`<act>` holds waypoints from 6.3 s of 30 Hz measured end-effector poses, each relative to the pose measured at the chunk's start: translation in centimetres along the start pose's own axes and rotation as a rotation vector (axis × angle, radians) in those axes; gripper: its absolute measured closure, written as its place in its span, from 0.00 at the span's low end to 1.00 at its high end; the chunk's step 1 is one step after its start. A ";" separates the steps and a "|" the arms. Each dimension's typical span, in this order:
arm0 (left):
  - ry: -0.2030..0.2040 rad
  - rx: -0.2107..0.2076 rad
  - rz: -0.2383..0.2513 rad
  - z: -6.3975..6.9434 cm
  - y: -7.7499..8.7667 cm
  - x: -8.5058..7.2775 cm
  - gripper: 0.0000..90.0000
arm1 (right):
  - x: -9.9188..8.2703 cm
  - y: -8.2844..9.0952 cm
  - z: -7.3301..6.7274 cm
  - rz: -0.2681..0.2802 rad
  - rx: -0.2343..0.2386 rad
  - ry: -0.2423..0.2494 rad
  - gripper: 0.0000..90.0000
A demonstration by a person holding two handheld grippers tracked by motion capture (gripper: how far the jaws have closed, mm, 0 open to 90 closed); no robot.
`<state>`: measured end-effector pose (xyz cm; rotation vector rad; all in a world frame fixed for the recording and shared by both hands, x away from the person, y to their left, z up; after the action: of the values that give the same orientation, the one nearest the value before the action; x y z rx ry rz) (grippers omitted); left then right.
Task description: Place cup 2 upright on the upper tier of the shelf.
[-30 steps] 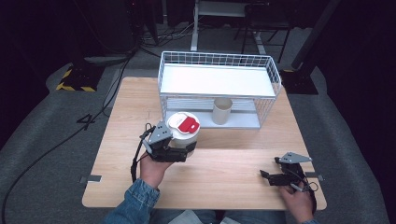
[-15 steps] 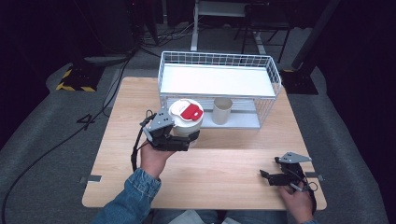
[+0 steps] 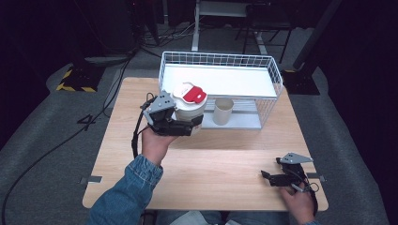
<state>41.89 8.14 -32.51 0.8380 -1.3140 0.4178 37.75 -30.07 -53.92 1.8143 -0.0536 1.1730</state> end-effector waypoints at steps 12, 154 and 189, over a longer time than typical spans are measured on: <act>0.000 0.020 0.020 -1.0 -1.2 3.4 0.14 | 0.0 0.0 0.0 0.000 0.000 0.000 0.13; 0.038 0.200 -0.022 -3.4 -17.1 8.0 0.00 | 0.1 -0.1 -0.1 0.002 -0.011 -0.012 0.12; -0.013 0.158 0.032 -1.9 -3.6 6.2 0.01 | 0.3 -0.3 0.5 -0.010 0.060 0.044 0.12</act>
<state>47.15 6.08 -27.70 0.9529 -1.3200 0.5476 38.34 -30.13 -53.93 1.8384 0.0162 1.2186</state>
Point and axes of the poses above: each handheld gripper's, and its own axes: y roughly backward along the jaws, x roughly out of its top, z roughly to its right, the point moved 5 cm from there along -y, roughly forward along the jaws, and after that the axes turned 9 degrees about x, right-handed, at the moved point
